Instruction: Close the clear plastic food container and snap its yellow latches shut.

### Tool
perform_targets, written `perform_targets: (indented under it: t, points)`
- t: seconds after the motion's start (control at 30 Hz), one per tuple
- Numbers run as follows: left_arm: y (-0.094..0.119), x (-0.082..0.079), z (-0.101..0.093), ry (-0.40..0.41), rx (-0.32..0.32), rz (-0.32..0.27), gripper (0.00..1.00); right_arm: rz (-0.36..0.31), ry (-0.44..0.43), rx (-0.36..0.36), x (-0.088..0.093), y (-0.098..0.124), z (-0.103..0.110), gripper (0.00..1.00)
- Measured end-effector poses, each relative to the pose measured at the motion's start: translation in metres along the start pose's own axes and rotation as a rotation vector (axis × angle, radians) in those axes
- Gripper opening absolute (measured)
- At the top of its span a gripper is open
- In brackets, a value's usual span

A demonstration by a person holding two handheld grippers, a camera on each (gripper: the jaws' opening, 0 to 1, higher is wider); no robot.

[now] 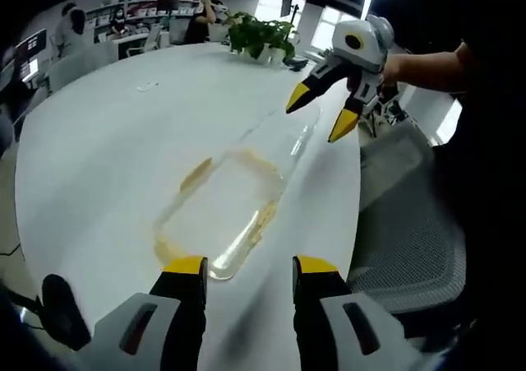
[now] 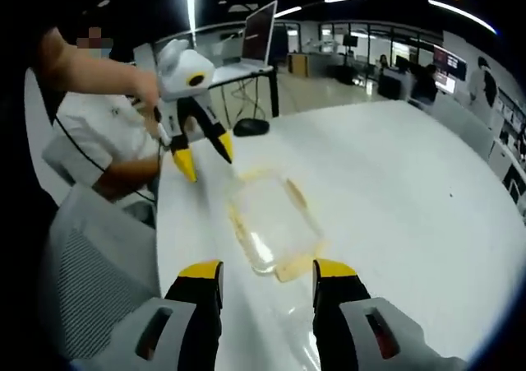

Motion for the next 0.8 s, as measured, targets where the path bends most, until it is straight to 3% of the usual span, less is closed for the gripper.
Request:
perform_targets:
  t: [0.4,0.8]
  points:
    - [0.000,0.001,0.014,-0.035,-0.001,0.037,0.40,0.050,0.033,-0.009,0.005,-0.011,-0.006,0.43]
    - [-0.002,0.000,0.031,-0.136,-0.004,0.096,0.39,0.086,0.050,-0.015,0.008,-0.016,-0.013,0.43]
Point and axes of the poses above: the point that each gripper's makers call its tool centre point, and the gripper's own axes: y roughly backward along the fingers, z roughly to its left, x roughly out of its underside, the point moved 6 cm from there along y, roughly backward along the fingers, and after that the axes turned 2 degrees about -y, right-handed, at the moved point
